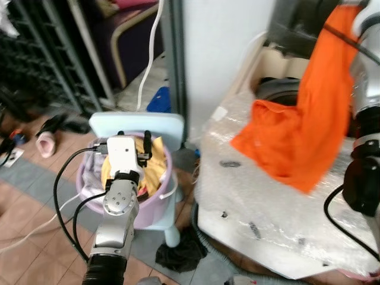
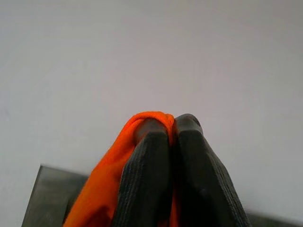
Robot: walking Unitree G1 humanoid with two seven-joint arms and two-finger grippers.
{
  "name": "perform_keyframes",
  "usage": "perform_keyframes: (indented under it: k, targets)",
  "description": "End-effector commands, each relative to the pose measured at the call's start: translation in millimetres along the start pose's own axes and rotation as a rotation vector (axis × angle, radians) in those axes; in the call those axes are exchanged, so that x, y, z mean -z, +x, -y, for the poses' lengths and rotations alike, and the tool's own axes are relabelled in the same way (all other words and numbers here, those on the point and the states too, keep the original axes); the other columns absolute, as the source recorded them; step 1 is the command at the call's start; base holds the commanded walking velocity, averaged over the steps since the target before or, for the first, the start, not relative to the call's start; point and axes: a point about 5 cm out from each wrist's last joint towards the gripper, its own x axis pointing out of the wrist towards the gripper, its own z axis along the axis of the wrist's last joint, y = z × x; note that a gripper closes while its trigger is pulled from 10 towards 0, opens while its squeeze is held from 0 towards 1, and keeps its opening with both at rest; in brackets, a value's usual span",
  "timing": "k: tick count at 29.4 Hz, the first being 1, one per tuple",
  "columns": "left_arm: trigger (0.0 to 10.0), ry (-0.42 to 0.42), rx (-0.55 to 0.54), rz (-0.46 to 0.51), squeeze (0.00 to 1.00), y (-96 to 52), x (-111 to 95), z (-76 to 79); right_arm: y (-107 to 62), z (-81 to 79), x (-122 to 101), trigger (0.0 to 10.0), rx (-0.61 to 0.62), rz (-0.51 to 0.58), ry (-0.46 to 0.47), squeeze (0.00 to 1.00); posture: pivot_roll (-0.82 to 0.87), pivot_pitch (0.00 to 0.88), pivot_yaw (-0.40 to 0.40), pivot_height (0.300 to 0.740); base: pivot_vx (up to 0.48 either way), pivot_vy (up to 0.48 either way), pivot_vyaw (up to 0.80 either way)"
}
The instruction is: Clothes washing
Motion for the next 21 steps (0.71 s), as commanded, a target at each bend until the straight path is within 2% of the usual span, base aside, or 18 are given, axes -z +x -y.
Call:
perform_keyframes:
  k: [1, 2, 3, 4, 5, 7, 9, 10, 13, 15, 16, 17, 18, 19, 21]
  targets:
    - [10.0, 0.006, 0.005, 0.0, 0.0, -1.1, -1.0, 2.5, -20.2, -5.2, 29.0, 10.0, -0.041, -0.078, -0.029, 0.0, -0.06, 0.0, 0.049, 0.74, 0.0, 0.0, 0.0]
    - [10.0, 0.006, 0.005, 0.0, 0.0, -1.1, -1.0, 2.5, -20.2, -5.2, 29.0, 10.0, -0.041, -0.078, -0.029, 0.0, -0.06, 0.0, 0.049, 0.74, 0.0, 0.0, 0.0]
    - [10.0, 0.007, 0.008, -0.003, 0.0, -0.8, -0.8, 3.3, -29.0, -10.0, 43.2, 10.0, -0.071, -0.137, -0.04, 0.0, -0.06, 0.0, 0.049, 0.74, 0.0, 0.0, 0.0]
    - [10.0, 0.011, 0.012, -0.008, 0.0, 0.0, -0.5, 3.8, -45.3, -16.0, 65.6, 10.0, -0.111, -0.244, -0.031, 1.0, -0.07, 0.0, 0.061, 0.74, 0.0, 0.0, 0.0]
    - [10.0, 0.014, 0.017, -0.008, 0.0, 0.7, -0.6, 3.5, -60.9, -17.3, 82.2, 10.0, -0.131, -0.33, -0.03, 1.0, -0.07, 0.0, 0.065, 0.74, 0.0, 0.0, 0.0]
    - [10.0, 0.018, 0.022, -0.009, 0.0, 1.7, -0.9, 2.7, -79.5, -16.5, 99.8, 10.0, -0.134, -0.419, -0.014, 1.0, -0.08, 0.0, 0.069, 0.74, 0.0, 0.0, 0.0]
    - [10.0, 0.018, 0.022, -0.009, 0.0, 1.7, -0.9, 2.7, -79.5, -16.5, 99.8, 10.0, -0.134, -0.419, -0.014, 1.0, -0.08, 0.0, 0.069, 0.74, 0.0, 0.0, 0.0]
    - [10.0, 0.019, 0.023, -0.009, 0.0, 2.1, -1.0, 2.5, -86.5, -14.1, 104.2, 10.0, -0.133, -0.437, -0.019, 1.0, -0.08, 0.0, 0.069, 0.74, 0.0, 0.0, 0.0]
    - [10.0, 0.022, 0.027, -0.011, 0.0, 3.0, -1.1, 1.6, -98.3, -7.8, 106.9, 10.0, -0.143, -0.42, -0.047, 1.0, -0.09, 0.0, 0.072, 0.74, 0.0, 0.0, 0.0]
    - [10.0, 0.024, 0.029, -0.013, 0.0, 2.9, -0.6, 2.0, -107.5, -4.0, 99.5, 10.0, -0.168, -0.331, -0.026, 1.0, -0.08, 0.0, 0.071, 0.74, 0.0, 0.0, 0.0]
    - [10.0, 0.024, 0.029, -0.013, 0.0, 2.9, -0.6, 2.0, -107.5, -4.0, 99.5, 10.0, -0.168, -0.331, -0.026, 1.0, -0.08, 0.0, 0.071, 0.74, 0.0, 0.0, 0.0]
    - [10.0, 0.024, 0.029, -0.014, 0.0, 2.3, -0.3, 2.5, -111.8, -9.6, 94.1, 10.0, -0.236, -0.282, 0.008, 1.0, -0.08, 0.0, 0.07, 0.74, 0.0, 0.0, 0.0]
    - [10.0, 0.024, 0.029, -0.014, 0.0, 2.3, -0.3, 2.5, -111.8, -9.6, 94.1, 10.0, -0.236, -0.282, 0.008, 1.0, -0.08, 0.0, 0.07, 0.74, 0.0, 0.0, 0.0]
    - [10.0, 0.023, 0.029, -0.017, 0.0, 1.3, 0.3, 2.8, -119.1, -20.7, 86.7, 10.0, -0.38, -0.229, 0.058, 1.0, -0.08, 0.0, 0.071, 0.74, 0.0, 0.0, 0.0]
    - [10.0, 0.023, 0.029, -0.017, 0.0, 1.3, 0.3, 2.8, -119.1, -20.7, 86.7, 10.0, -0.38, -0.229, 0.058, 1.0, -0.08, 0.0, 0.071, 0.74, 0.0, 0.0, 0.0]
